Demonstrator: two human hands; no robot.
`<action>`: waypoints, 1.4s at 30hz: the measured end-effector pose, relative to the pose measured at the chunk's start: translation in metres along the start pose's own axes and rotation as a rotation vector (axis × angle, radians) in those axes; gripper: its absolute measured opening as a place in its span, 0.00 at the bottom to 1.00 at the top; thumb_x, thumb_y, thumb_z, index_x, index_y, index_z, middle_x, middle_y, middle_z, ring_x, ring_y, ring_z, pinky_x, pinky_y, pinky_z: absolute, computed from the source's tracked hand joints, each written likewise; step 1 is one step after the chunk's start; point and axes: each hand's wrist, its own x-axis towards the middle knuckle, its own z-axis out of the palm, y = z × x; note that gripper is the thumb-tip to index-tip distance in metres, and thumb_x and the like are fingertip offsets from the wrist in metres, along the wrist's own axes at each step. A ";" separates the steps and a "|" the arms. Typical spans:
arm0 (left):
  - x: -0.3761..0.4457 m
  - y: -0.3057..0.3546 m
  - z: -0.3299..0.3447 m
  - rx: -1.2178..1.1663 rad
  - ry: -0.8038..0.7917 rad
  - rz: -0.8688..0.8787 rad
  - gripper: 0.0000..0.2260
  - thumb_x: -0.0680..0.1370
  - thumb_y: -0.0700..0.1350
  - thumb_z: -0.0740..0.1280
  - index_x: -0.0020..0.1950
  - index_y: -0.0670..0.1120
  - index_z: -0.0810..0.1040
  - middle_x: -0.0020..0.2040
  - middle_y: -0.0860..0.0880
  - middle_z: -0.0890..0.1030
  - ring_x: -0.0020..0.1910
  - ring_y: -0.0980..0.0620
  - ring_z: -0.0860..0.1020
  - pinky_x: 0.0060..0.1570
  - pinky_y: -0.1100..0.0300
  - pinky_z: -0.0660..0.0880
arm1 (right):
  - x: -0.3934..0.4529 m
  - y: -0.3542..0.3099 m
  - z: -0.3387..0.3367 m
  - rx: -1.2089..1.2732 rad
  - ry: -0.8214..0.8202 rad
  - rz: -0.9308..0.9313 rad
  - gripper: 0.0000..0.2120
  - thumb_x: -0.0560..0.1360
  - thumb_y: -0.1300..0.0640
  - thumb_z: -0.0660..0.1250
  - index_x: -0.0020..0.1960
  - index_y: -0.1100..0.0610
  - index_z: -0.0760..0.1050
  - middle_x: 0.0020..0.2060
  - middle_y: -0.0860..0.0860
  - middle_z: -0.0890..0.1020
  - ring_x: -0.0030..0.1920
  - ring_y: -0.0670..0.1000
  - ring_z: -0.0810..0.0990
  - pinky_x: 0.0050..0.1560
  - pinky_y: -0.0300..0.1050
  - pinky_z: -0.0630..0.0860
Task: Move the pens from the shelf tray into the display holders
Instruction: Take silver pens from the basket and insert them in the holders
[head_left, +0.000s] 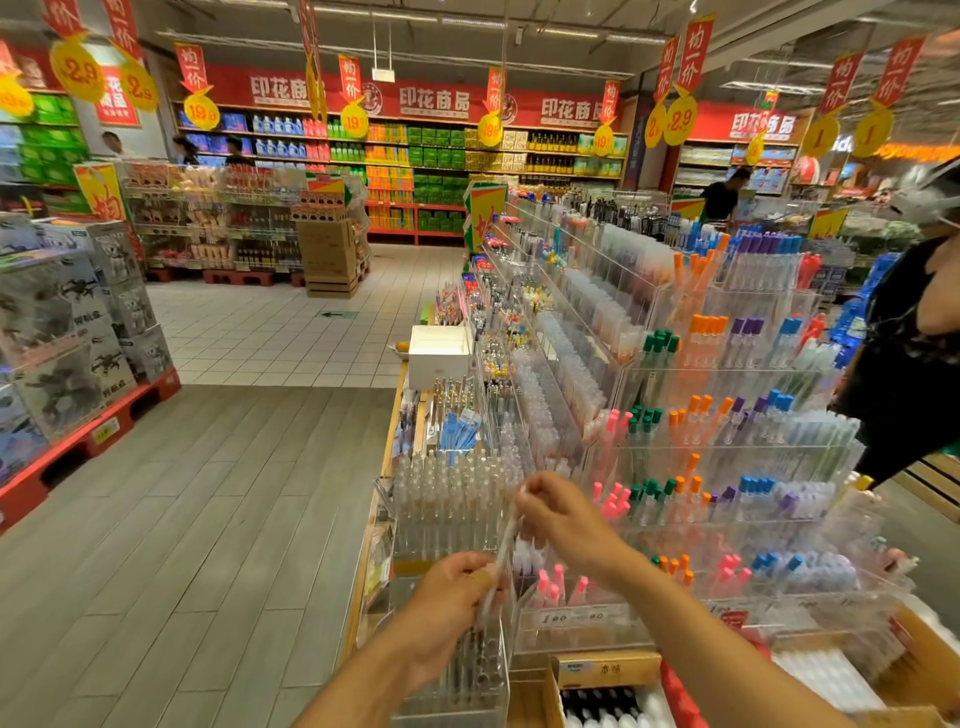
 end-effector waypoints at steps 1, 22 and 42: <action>-0.002 -0.003 -0.004 0.085 0.097 0.033 0.08 0.81 0.43 0.64 0.58 0.44 0.79 0.55 0.46 0.83 0.54 0.49 0.80 0.57 0.55 0.78 | 0.002 -0.001 -0.003 -0.007 0.091 -0.043 0.05 0.82 0.58 0.59 0.49 0.56 0.71 0.38 0.51 0.78 0.33 0.42 0.77 0.37 0.39 0.76; -0.007 -0.052 -0.046 0.834 0.415 0.389 0.10 0.78 0.45 0.70 0.46 0.60 0.74 0.51 0.65 0.74 0.56 0.59 0.71 0.53 0.64 0.66 | 0.023 0.019 0.022 -0.420 0.198 -0.222 0.05 0.82 0.53 0.59 0.50 0.54 0.70 0.34 0.45 0.76 0.33 0.44 0.75 0.35 0.42 0.70; -0.042 -0.058 -0.030 0.418 0.512 0.181 0.06 0.82 0.46 0.64 0.57 0.50 0.79 0.67 0.54 0.76 0.60 0.53 0.77 0.49 0.65 0.71 | 0.012 0.047 0.023 -0.499 0.073 0.026 0.08 0.79 0.50 0.65 0.49 0.54 0.79 0.40 0.45 0.80 0.43 0.47 0.79 0.45 0.42 0.73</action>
